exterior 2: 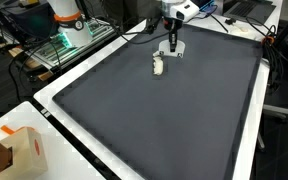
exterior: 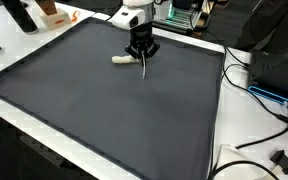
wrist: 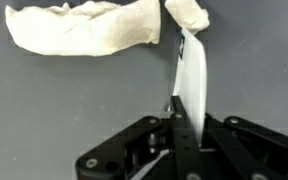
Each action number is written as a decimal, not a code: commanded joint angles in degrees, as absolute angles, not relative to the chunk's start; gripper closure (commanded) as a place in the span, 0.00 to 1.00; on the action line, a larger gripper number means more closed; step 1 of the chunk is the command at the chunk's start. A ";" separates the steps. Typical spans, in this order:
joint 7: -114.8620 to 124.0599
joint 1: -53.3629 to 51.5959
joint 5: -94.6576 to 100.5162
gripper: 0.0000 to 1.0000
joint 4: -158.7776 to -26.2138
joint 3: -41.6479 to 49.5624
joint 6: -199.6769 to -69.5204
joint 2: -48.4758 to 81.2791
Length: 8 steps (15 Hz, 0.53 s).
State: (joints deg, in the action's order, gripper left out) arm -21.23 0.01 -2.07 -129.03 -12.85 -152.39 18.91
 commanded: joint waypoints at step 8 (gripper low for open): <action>-13.29 -5.72 3.61 0.99 -137.59 -10.65 -151.01 7.69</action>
